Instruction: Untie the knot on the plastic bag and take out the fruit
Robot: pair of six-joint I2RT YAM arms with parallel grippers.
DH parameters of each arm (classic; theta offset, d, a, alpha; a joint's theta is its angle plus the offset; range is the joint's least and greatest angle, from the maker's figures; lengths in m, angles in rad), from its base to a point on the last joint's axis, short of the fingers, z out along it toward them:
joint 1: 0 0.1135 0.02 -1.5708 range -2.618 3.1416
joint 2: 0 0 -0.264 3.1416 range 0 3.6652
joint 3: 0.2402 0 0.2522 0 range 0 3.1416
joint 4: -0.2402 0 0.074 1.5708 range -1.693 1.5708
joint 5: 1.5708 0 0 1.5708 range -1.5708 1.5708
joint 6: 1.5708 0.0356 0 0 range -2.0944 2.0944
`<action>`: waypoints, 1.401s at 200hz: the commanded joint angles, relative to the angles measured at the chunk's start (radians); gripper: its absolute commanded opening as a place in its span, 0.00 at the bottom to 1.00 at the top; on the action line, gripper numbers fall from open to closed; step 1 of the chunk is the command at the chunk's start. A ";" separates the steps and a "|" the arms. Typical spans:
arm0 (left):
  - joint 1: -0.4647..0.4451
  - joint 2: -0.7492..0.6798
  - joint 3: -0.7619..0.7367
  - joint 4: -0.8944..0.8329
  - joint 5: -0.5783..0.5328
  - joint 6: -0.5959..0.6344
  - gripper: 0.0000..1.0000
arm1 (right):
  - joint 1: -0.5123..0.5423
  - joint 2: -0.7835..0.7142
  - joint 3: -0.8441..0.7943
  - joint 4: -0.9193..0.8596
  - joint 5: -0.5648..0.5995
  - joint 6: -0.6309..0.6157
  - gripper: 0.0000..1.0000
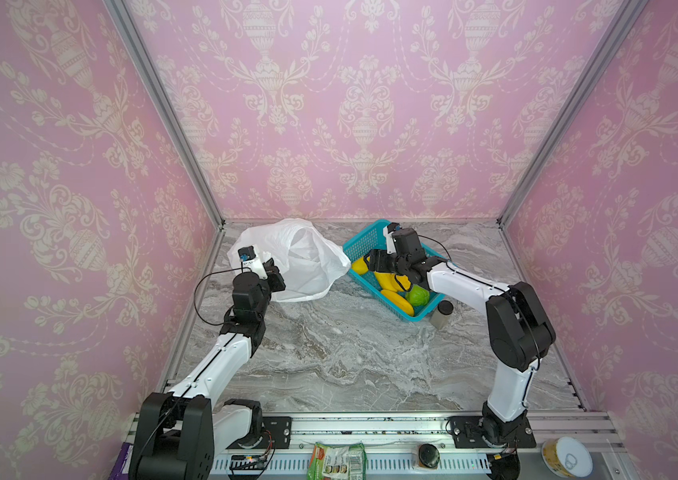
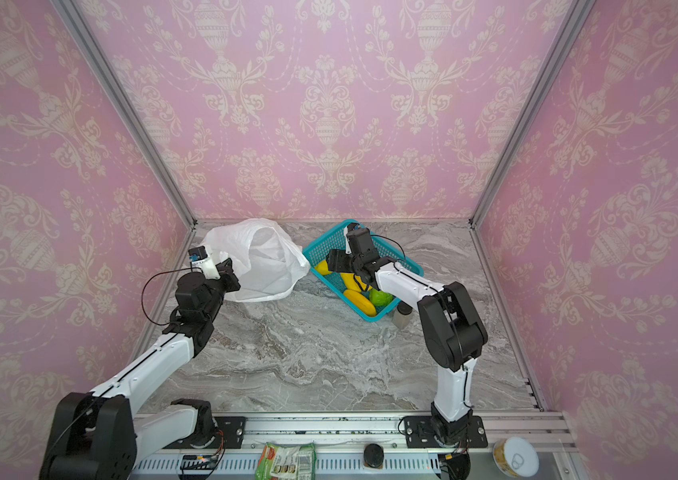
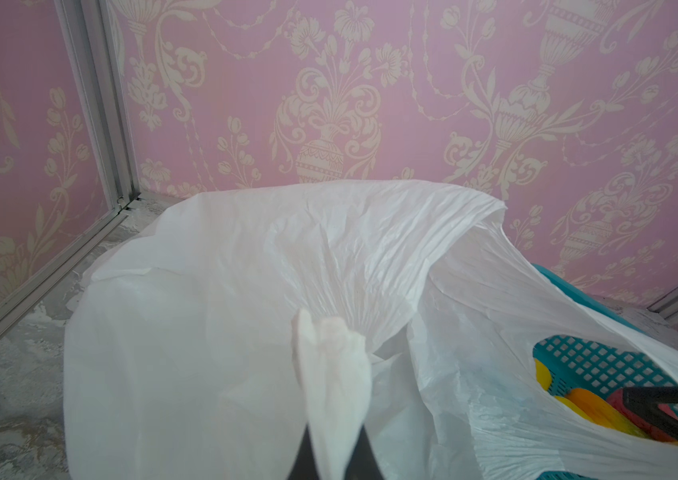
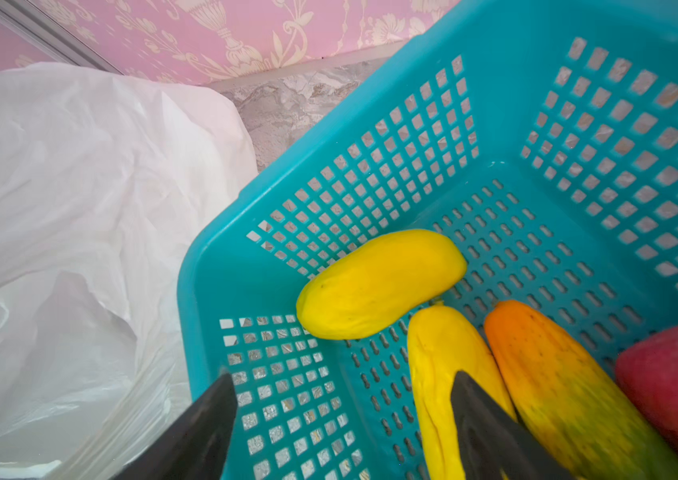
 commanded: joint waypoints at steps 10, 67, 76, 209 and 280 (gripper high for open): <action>-0.018 -0.054 0.013 -0.095 0.021 0.008 0.39 | 0.012 -0.127 -0.046 -0.030 0.050 -0.025 0.91; -0.023 -0.237 0.020 -0.285 0.029 0.016 0.99 | 0.006 -0.356 -0.213 -0.041 0.168 -0.034 1.00; -0.023 -0.279 0.012 -0.304 0.026 0.013 0.99 | -0.003 -0.389 -0.234 -0.053 0.194 -0.022 1.00; 0.047 -0.420 -0.362 -0.088 -0.524 0.147 0.99 | -0.144 -0.662 -0.440 -0.053 0.486 -0.039 0.98; 0.080 0.002 -0.398 0.334 -0.454 0.241 0.99 | -0.536 -0.595 -0.694 0.165 0.604 -0.081 1.00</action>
